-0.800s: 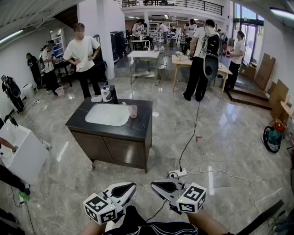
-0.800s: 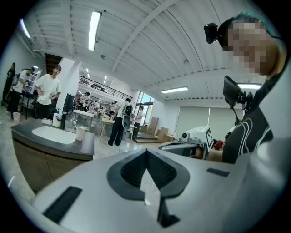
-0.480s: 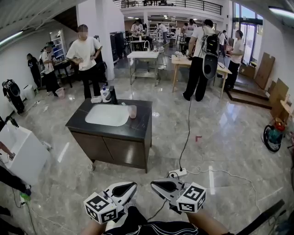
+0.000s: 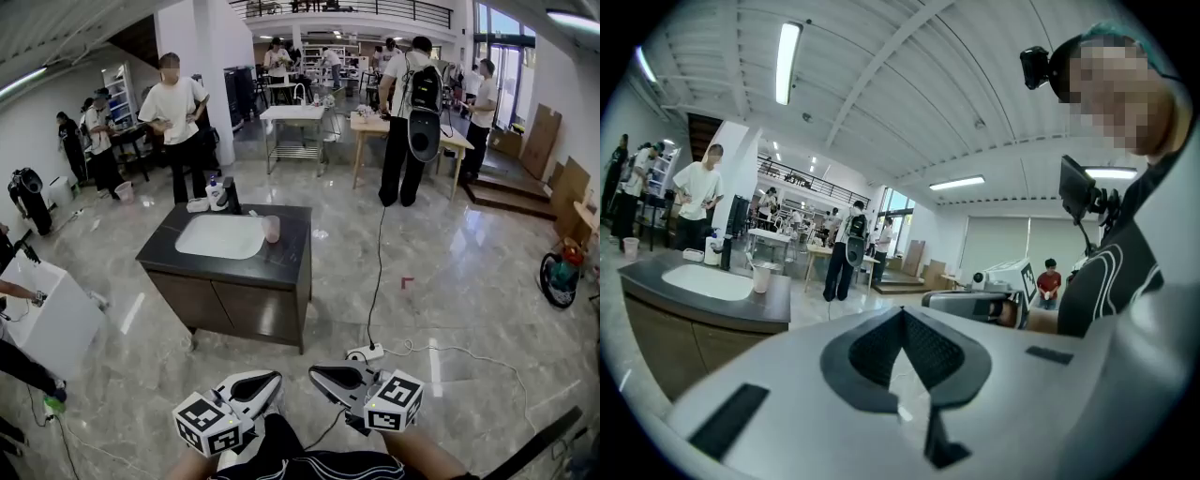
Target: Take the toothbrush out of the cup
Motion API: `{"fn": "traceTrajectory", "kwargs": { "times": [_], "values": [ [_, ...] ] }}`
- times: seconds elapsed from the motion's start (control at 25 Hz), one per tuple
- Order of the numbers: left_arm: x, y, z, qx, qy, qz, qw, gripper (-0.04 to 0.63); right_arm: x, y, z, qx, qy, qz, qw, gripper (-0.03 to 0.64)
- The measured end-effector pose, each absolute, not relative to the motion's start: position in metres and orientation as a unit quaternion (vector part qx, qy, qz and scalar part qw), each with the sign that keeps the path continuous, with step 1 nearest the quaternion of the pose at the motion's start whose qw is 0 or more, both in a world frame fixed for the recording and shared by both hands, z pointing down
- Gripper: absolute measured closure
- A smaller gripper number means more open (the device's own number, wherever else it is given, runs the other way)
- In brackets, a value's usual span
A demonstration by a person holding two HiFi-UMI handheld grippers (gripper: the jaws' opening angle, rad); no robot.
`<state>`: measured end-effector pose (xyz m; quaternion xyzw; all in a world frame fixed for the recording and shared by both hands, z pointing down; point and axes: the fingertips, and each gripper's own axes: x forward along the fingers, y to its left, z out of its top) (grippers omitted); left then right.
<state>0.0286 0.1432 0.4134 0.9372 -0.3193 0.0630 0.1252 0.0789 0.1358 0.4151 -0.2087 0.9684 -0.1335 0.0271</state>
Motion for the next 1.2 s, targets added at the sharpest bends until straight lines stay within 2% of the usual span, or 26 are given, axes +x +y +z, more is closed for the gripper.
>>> {"fn": "traceTrajectory", "kwargs": {
  "times": [0.56, 1.2],
  "values": [
    [0.016, 0.117, 0.418, 0.936, -0.328, 0.052, 0.121, 0.592, 0.064, 0.111, 0.425, -0.204, 0.972, -0.114, 0.004, 0.611],
    [0.001, 0.028, 0.435, 0.941, -0.301, 0.051, 0.142, 0.592, 0.052, 0.020, 0.440, -0.235, 0.962, -0.137, 0.003, 0.611]
  ]
}}
